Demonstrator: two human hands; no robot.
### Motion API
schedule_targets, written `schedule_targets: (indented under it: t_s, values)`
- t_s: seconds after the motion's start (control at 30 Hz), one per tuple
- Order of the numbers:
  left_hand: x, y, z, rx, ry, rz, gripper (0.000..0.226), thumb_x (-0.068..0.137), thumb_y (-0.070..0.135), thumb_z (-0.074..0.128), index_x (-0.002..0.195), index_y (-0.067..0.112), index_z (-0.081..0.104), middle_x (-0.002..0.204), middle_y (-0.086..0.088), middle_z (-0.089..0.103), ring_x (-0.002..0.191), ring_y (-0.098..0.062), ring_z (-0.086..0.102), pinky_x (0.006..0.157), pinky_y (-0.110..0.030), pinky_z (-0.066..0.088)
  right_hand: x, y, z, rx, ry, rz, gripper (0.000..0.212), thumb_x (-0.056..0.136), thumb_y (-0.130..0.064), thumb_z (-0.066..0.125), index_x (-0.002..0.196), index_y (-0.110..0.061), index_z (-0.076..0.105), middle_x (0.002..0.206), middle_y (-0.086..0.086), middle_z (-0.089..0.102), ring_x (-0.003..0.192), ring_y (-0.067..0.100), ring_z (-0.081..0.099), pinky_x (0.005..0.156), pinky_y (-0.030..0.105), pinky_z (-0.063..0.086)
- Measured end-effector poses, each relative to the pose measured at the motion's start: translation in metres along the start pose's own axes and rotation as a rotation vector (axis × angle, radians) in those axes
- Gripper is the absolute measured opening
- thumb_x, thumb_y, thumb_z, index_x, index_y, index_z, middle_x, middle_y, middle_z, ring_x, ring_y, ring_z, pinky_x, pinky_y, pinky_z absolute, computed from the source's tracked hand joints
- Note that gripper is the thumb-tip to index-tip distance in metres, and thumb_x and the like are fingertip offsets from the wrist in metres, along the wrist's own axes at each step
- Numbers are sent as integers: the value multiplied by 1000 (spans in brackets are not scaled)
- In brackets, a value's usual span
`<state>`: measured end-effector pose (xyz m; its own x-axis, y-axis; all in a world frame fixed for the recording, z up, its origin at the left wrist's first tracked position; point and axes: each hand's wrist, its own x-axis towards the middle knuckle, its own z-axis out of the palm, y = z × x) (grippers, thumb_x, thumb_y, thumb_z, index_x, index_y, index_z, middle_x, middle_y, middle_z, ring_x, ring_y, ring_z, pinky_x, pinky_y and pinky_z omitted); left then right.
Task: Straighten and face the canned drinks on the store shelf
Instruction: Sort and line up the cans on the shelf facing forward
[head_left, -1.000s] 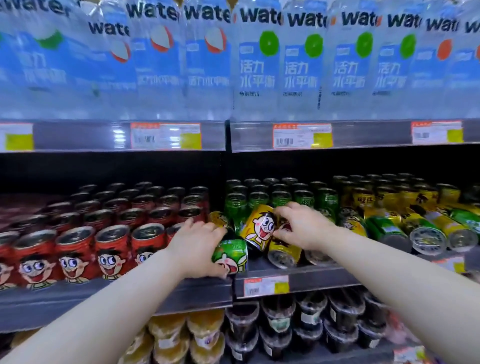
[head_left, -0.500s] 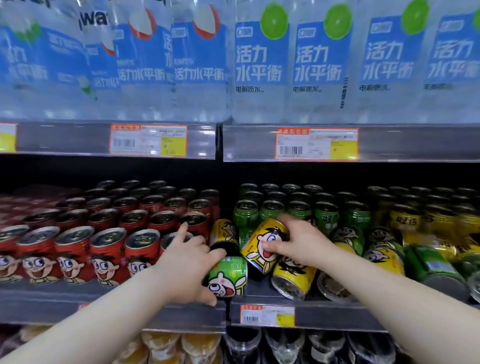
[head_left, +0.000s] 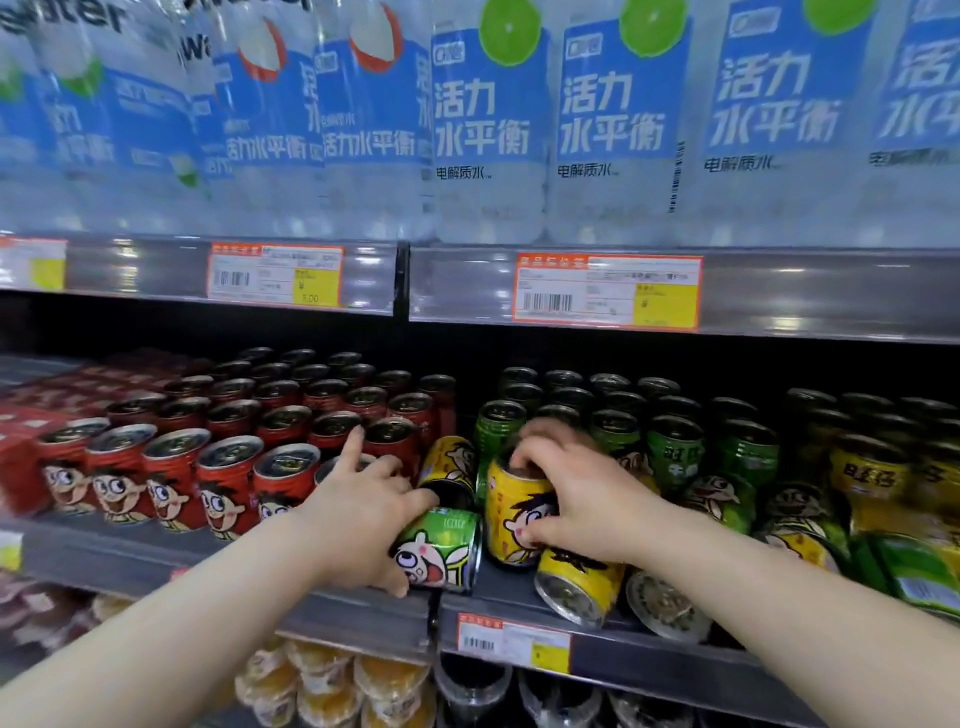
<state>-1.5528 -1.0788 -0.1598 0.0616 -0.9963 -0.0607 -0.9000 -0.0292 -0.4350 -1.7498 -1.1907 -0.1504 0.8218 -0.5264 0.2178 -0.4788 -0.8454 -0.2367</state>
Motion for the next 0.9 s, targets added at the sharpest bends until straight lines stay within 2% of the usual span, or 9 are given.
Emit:
schedule_targets:
  t_s: [0.1,0.23,0.33,0.4,0.47,0.53,0.6,0.77,0.9]
  values:
    - [-1,3,-1,-7,-1,-13,86,76,63,54,146,28,18,142,-1,42,140,-25,19,106,-60,-20,-1,-3,11,-48,-67,-43,48,77,-32,71,112,-29,38,142,-2,35,125,19,38,107,33,30]
    - [-1,5,-1,-27,-17,-26,87,77,61,51,147,26,12,144,-2,41,142,-27,14,104,-60,-22,3,1,3,-62,-108,5,47,76,-39,70,109,-29,38,120,-6,47,102,16,46,84,31,43]
    - [0,5,-4,-97,-44,-33,91,77,70,43,149,25,9,147,-2,38,144,-27,11,109,-59,-20,8,0,-8,-140,-199,9,47,77,-40,69,111,-27,39,114,-5,48,93,17,49,71,30,42]
    - [5,4,-8,-238,-21,-64,82,81,71,36,147,26,17,148,-1,37,142,-24,18,113,-55,-12,16,2,-14,-91,-275,6,41,81,-48,62,111,-27,43,113,-6,48,97,16,50,77,31,44]
    - [14,1,-13,-338,73,-126,66,88,63,32,142,27,30,144,-3,41,136,-23,31,115,-50,4,30,8,-16,34,-269,28,32,86,-51,52,110,-30,50,120,-5,49,109,15,49,93,33,43]
    - [30,-4,-17,-358,140,-186,58,90,58,35,137,23,38,141,-7,43,131,-26,38,111,-44,21,44,18,-14,64,-174,81,25,92,-42,47,112,-29,55,124,-3,51,113,17,49,96,31,41]
    - [51,-10,-18,-371,133,-221,59,89,56,41,137,22,38,142,-11,41,131,-29,37,109,-40,27,55,29,-10,-3,-116,124,26,92,-31,50,116,-23,57,127,0,54,115,19,50,94,27,40]
    - [104,-25,-12,-357,23,-178,65,86,59,44,137,19,41,145,-13,40,137,-29,31,115,-46,13,64,45,0,-43,-278,189,51,86,-30,62,135,-21,46,143,4,44,129,21,43,103,26,37]
    - [122,-29,-7,-317,-130,-117,65,90,59,33,144,23,30,154,-6,25,145,-25,6,115,-52,-8,61,46,-1,-56,-378,194,72,80,-23,69,143,-23,34,149,5,37,133,22,38,105,27,35]
